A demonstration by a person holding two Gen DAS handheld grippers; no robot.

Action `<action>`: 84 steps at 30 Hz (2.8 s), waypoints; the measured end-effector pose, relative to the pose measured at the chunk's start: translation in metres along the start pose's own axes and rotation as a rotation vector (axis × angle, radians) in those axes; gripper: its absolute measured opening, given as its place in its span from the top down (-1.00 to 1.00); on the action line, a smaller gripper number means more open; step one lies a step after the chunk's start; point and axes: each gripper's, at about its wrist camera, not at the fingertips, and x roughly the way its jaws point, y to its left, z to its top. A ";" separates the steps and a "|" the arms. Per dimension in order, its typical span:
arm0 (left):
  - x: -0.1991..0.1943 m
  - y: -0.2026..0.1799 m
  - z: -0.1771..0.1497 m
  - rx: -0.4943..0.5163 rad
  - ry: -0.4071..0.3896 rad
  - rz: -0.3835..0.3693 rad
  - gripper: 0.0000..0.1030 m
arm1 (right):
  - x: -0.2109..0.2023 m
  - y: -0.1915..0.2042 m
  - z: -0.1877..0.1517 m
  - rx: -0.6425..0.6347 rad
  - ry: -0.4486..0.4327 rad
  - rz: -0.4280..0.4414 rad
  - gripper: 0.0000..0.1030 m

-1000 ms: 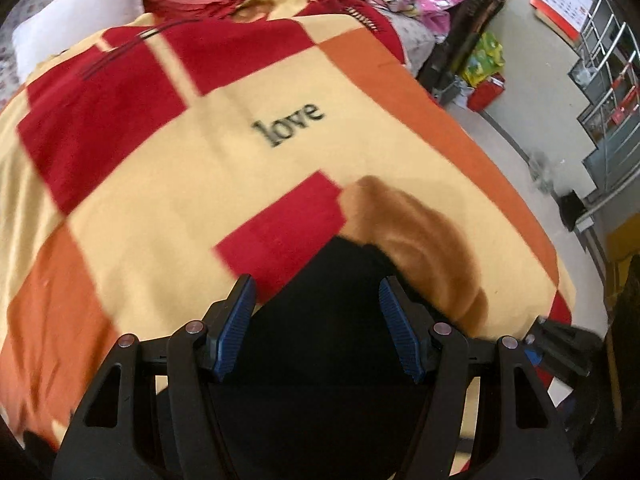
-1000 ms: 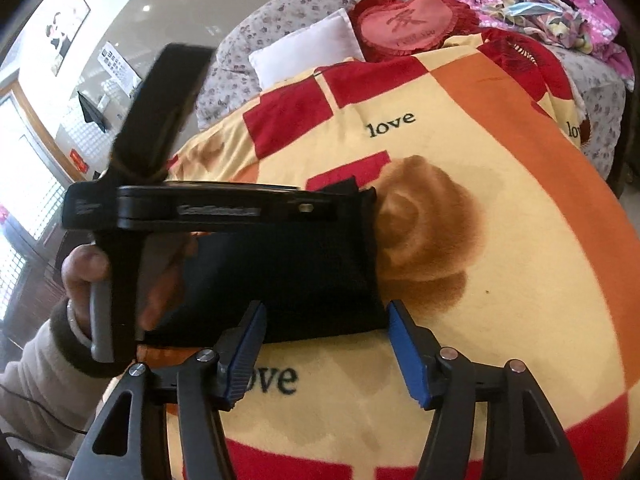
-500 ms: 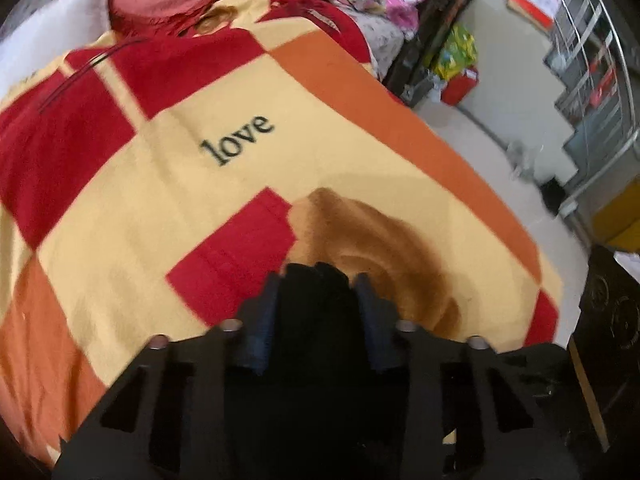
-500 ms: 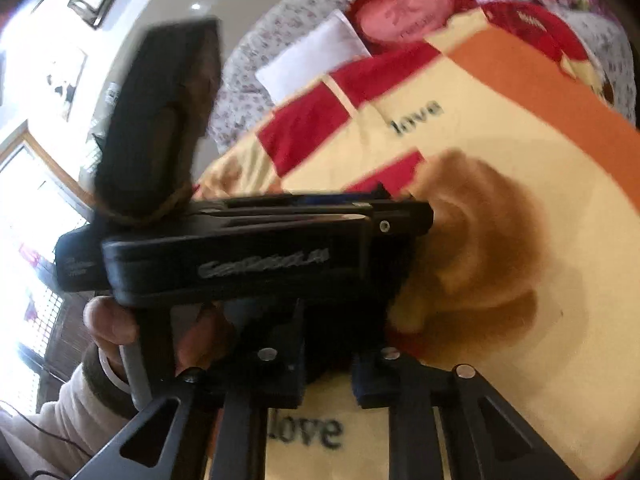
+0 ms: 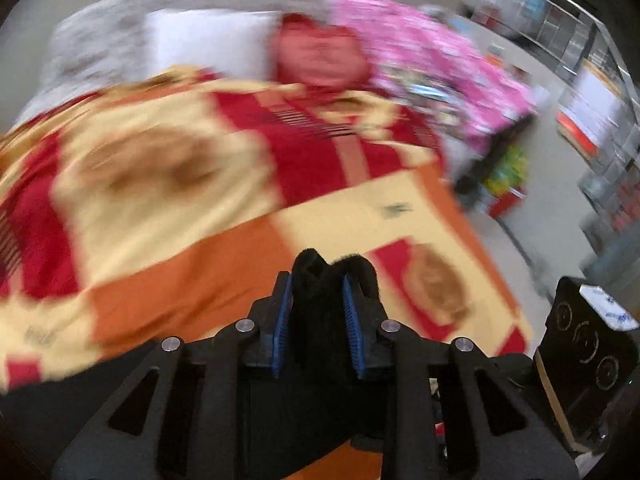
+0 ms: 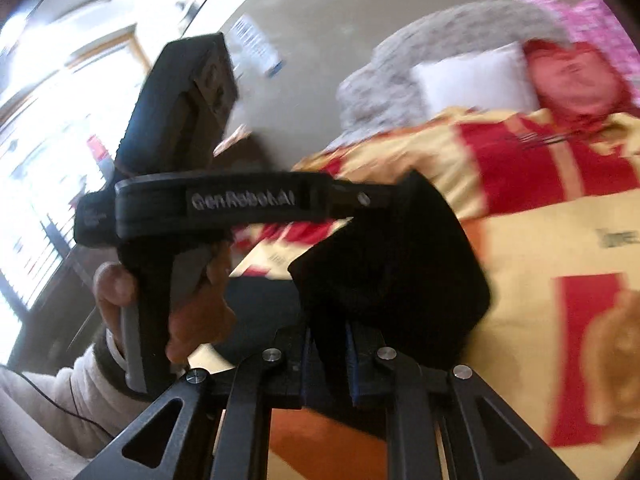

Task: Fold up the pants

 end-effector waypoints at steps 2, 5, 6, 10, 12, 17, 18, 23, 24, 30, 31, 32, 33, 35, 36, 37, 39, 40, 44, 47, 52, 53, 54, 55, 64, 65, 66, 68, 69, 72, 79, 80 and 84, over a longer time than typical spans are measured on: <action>-0.012 0.034 -0.024 -0.070 0.019 0.064 0.43 | 0.035 -0.001 -0.009 0.045 0.074 0.031 0.71; -0.009 0.079 -0.054 -0.200 0.089 0.094 0.43 | 0.069 -0.004 -0.021 0.122 0.193 0.065 0.44; -0.010 0.084 -0.060 -0.219 0.086 0.110 0.43 | 0.063 -0.001 -0.021 0.111 0.183 0.087 0.28; -0.026 0.088 -0.078 -0.206 0.036 0.169 0.42 | 0.023 0.004 -0.010 0.053 0.129 0.062 0.06; -0.030 0.084 -0.082 -0.207 0.016 0.146 0.42 | 0.003 -0.003 -0.002 0.040 0.080 -0.036 0.06; -0.034 0.055 -0.082 -0.177 -0.036 0.089 0.13 | 0.016 -0.034 0.009 0.075 0.084 -0.230 0.14; -0.032 0.050 -0.083 -0.171 -0.035 0.083 0.08 | 0.023 -0.034 0.009 0.061 0.101 -0.268 0.19; 0.001 0.038 -0.087 -0.163 0.035 0.233 0.08 | 0.054 -0.035 0.015 0.000 0.162 -0.351 0.21; 0.006 0.042 -0.089 -0.182 0.052 0.231 0.08 | 0.058 -0.036 0.014 -0.015 0.175 -0.361 0.21; 0.016 0.049 -0.098 -0.232 0.063 0.215 0.08 | 0.067 -0.040 0.017 -0.041 0.184 -0.390 0.21; 0.015 0.049 -0.098 -0.233 0.062 0.212 0.08 | 0.067 -0.039 0.017 -0.036 0.183 -0.391 0.21; 0.013 0.049 -0.099 -0.238 0.060 0.204 0.08 | 0.061 -0.037 0.017 -0.031 0.178 -0.394 0.21; 0.012 0.050 -0.099 -0.242 0.059 0.199 0.08 | 0.055 -0.034 0.016 -0.030 0.171 -0.402 0.21; 0.007 0.051 -0.102 -0.250 0.054 0.193 0.08 | 0.043 -0.028 0.013 -0.024 0.157 -0.418 0.21; 0.004 0.051 -0.103 -0.250 0.048 0.194 0.08 | 0.037 -0.025 0.012 -0.019 0.151 -0.420 0.21; 0.001 0.051 -0.104 -0.248 0.044 0.197 0.08 | 0.034 -0.023 0.011 -0.016 0.148 -0.419 0.21; -0.003 0.051 -0.107 -0.242 0.039 0.214 0.08 | 0.029 -0.019 0.006 -0.018 0.156 -0.421 0.21; -0.003 0.052 -0.109 -0.243 0.042 0.217 0.08 | 0.029 -0.016 0.005 -0.025 0.161 -0.425 0.21; -0.001 0.051 -0.115 -0.239 0.048 0.222 0.08 | 0.028 -0.007 -0.007 -0.041 0.165 -0.432 0.21; 0.001 0.049 -0.117 -0.224 0.046 0.233 0.07 | 0.036 -0.006 -0.015 -0.049 0.183 -0.432 0.21; -0.006 0.053 -0.119 -0.246 0.052 0.211 0.07 | 0.041 -0.007 -0.016 -0.053 0.206 -0.445 0.21; -0.010 0.054 -0.119 -0.251 0.048 0.210 0.07 | 0.040 -0.006 -0.015 -0.054 0.207 -0.446 0.21; -0.014 0.056 -0.120 -0.255 0.042 0.213 0.06 | 0.039 -0.004 -0.013 -0.055 0.206 -0.447 0.21; -0.018 0.058 -0.120 -0.258 0.037 0.216 0.06 | 0.039 -0.004 -0.012 -0.056 0.204 -0.447 0.21; -0.066 0.091 -0.131 -0.335 -0.039 0.264 0.06 | 0.051 0.018 0.005 -0.110 0.191 -0.407 0.21; -0.071 0.096 -0.133 -0.350 -0.047 0.269 0.03 | 0.054 0.021 0.007 -0.118 0.191 -0.400 0.21; -0.076 0.102 -0.136 -0.371 -0.055 0.274 0.01 | 0.059 0.023 0.009 -0.123 0.191 -0.395 0.21; -0.083 0.110 -0.141 -0.400 -0.065 0.273 -0.12 | 0.068 0.026 0.012 -0.131 0.197 -0.386 0.21; -0.086 0.114 -0.144 -0.415 -0.072 0.273 -0.13 | 0.075 0.027 0.013 -0.136 0.206 -0.379 0.21; -0.093 0.125 -0.153 -0.447 -0.072 0.285 -0.13 | 0.100 0.029 0.011 -0.158 0.262 -0.369 0.21; -0.122 0.156 -0.181 -0.557 -0.110 0.325 -0.13 | 0.112 0.042 0.026 -0.175 0.263 -0.328 0.21; -0.126 0.161 -0.186 -0.574 -0.119 0.340 -0.17 | 0.114 0.046 0.030 -0.177 0.256 -0.311 0.19; -0.137 0.182 -0.204 -0.657 -0.137 0.355 -0.23 | 0.142 0.064 0.044 -0.173 0.274 -0.204 0.06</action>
